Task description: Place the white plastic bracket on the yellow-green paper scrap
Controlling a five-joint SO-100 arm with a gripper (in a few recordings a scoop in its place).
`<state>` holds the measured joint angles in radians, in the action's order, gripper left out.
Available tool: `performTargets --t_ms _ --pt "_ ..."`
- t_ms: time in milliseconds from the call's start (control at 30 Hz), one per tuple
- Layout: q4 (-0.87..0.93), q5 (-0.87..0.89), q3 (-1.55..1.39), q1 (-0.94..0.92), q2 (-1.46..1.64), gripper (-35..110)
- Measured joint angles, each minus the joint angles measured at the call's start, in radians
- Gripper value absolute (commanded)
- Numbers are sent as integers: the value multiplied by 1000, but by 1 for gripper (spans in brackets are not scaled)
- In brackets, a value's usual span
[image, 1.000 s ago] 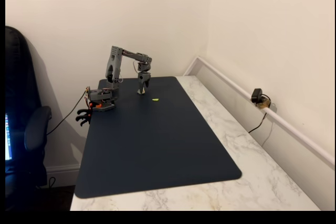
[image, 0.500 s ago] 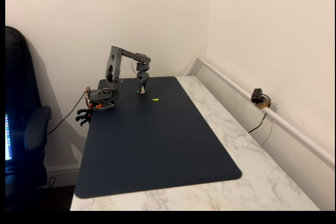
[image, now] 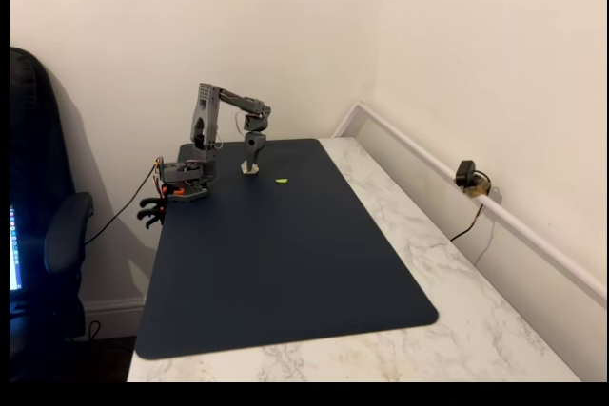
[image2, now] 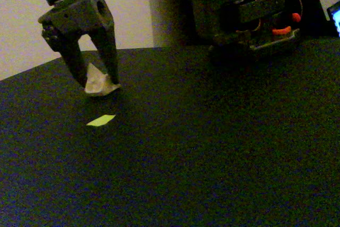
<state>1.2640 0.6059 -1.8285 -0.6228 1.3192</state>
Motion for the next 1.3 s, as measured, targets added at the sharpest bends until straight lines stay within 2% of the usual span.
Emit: performTargets --t_ms 67,400,1000,1300 --pt "-12 0 -18 -5 20 0" --pt "-72 -21 -52 2 69 0" --pt "-285 -190 -173 276 405 0" --pt "-345 -261 -261 348 480 0"
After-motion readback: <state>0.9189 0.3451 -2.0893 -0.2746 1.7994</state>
